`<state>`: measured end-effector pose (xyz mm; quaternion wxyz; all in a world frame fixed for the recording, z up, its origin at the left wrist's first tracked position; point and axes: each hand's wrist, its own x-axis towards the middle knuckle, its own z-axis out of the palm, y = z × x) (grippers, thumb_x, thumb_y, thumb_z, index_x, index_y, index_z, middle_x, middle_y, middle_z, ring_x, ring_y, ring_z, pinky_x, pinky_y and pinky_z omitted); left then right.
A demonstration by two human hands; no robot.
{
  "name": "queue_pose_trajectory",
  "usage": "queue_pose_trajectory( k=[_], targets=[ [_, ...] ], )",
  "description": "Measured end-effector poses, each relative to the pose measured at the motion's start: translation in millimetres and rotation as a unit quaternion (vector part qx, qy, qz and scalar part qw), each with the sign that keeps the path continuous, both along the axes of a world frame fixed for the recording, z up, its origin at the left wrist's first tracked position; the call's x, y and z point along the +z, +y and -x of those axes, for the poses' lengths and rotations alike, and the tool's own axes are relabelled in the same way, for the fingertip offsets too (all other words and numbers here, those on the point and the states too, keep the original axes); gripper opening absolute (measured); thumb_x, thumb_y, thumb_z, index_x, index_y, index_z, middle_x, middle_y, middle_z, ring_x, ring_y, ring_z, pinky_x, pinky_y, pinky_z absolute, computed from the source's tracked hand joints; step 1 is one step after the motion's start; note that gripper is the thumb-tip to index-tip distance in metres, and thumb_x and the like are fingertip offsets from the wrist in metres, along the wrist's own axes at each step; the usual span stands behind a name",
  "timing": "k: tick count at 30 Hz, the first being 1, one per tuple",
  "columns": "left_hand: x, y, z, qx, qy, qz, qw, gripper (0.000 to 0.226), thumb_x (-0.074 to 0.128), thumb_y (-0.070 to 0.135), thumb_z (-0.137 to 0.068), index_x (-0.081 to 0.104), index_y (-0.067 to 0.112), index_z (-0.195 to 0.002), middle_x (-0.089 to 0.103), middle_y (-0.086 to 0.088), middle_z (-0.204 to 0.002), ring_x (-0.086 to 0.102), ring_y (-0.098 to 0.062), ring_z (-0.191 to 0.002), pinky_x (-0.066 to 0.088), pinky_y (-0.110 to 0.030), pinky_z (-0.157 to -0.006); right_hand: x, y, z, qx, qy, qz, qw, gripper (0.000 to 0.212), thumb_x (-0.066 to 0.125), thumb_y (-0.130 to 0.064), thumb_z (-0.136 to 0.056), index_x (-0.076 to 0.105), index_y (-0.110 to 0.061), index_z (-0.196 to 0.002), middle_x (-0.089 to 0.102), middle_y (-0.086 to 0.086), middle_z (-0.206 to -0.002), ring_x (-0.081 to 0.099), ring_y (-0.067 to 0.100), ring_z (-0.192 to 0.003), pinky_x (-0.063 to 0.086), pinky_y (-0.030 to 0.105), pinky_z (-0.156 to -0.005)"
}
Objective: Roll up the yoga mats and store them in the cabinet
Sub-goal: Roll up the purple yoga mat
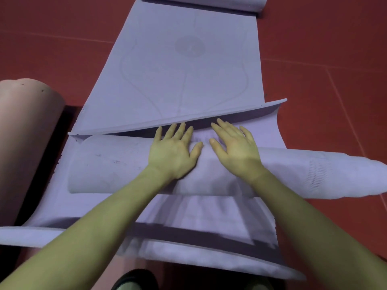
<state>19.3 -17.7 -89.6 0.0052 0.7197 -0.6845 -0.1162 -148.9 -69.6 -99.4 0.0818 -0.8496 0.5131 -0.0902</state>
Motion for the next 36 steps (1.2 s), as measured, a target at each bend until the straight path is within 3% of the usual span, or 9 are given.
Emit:
queue_pose_trajectory(
  k=[4,8,11,15,20,23,27,32,36],
  targets=[
    [2.0,-26.9,-8.5,0.006,0.015,-0.012,1.0,0.065,0.022,0.055,-0.097,0.015,0.022,-0.152,0.014,-0.003,-0.16,0.009,-0.02,-0.147,-0.001,-0.041,-0.118,-6.5,31.2,14.5,0.001,0.002,0.077,0.997,0.053,0.029,-0.046,-0.097,0.055,-0.016,-0.133,0.054,0.004,-0.137,0.053,0.021,-0.124,0.028,0.045,-0.108],
    [2.7,-33.0,-10.1,-0.001,-0.001,0.0,1.0,0.065,0.016,0.053,-0.098,0.02,0.015,-0.151,0.023,-0.008,-0.157,0.02,-0.027,-0.144,0.002,-0.039,-0.117,-8.7,28.4,14.7,-0.004,0.045,0.098,0.994,0.054,0.026,-0.048,-0.098,0.051,-0.02,-0.136,0.05,0.003,-0.141,0.049,0.023,-0.127,0.028,0.048,-0.109],
    [1.7,-13.5,-2.4,-0.028,-0.014,0.056,0.998,0.072,0.012,0.049,-0.091,0.04,0.009,-0.143,0.041,-0.013,-0.148,0.041,-0.034,-0.132,0.019,-0.045,-0.114,-7.9,6.1,7.5,-0.02,0.068,0.078,0.994,0.056,0.024,-0.051,-0.096,0.049,-0.022,-0.138,0.046,0.003,-0.144,0.045,0.023,-0.131,0.021,0.045,-0.11],
    [-7.6,2.2,4.3,-0.073,-0.041,0.13,0.988,0.06,0.031,0.042,-0.093,0.057,0.001,-0.128,0.055,-0.023,-0.131,0.053,-0.043,-0.118,0.039,-0.054,-0.101,1.0,-21.0,1.9,-0.044,0.059,0.041,0.996,0.068,0.013,-0.054,-0.09,0.035,-0.022,-0.145,0.03,0.003,-0.154,0.029,0.021,-0.14,0.009,0.042,-0.114],
    [-9.2,-24.7,-1.5,-0.092,-0.059,0.093,0.99,0.065,0.029,0.047,-0.093,0.057,0.001,-0.128,0.057,-0.023,-0.128,0.056,-0.045,-0.111,0.041,-0.052,-0.098,-4.1,-13.1,14.0,-0.036,-0.044,0.107,0.993,0.053,0.033,-0.04,-0.093,0.054,-0.011,-0.131,0.049,0.012,-0.14,0.05,0.027,-0.125,0.025,0.04,-0.107],
    [4.2,-49.9,-4.6,-0.08,-0.032,0.031,0.996,0.082,0.007,0.056,-0.087,0.042,0.007,-0.141,0.045,-0.018,-0.143,0.045,-0.042,-0.125,0.027,-0.05,-0.108,-13.7,-0.9,34.1,-0.001,-0.037,0.182,0.983,0.046,0.042,-0.037,-0.095,0.058,-0.01,-0.128,0.054,0.012,-0.134,0.054,0.028,-0.12,0.033,0.044,-0.105],
    [3.4,-56.8,0.1,-0.177,-0.037,0.092,0.979,0.071,0.019,0.051,-0.09,0.052,0.007,-0.134,0.054,-0.019,-0.134,0.055,-0.04,-0.116,0.037,-0.05,-0.102,-6.4,-8.3,52.6,0.014,0.006,0.122,0.992,0.065,0.044,-0.058,-0.086,0.044,-0.023,-0.141,0.043,0.004,-0.146,0.041,0.022,-0.133,0.025,0.049,-0.11],
    [-9.9,-59.4,4.4,-0.234,-0.074,0.107,0.964,0.091,0.033,0.071,-0.078,0.047,0.002,-0.137,0.05,-0.025,-0.136,0.053,-0.044,-0.117,0.04,-0.058,-0.098,10.6,-35.3,62.9,0.06,0.161,-0.045,0.984,0.126,0.072,-0.065,-0.059,-0.013,-0.036,-0.148,-0.008,-0.008,-0.159,-0.005,0.015,-0.146,-0.006,0.044,-0.114],
    [0.9,-79.9,-2.2,-0.243,-0.11,0.056,0.962,0.113,0.037,0.089,-0.06,0.034,0.016,-0.146,0.04,-0.016,-0.147,0.045,-0.042,-0.123,0.032,-0.058,-0.101,17.2,-60.5,58.3,0.047,0.157,-0.074,0.984,0.13,0.075,-0.065,-0.052,-0.009,-0.038,-0.148,-0.004,0.001,-0.159,-0.002,0.022,-0.145,-0.004,0.046,-0.115]
  ],
)
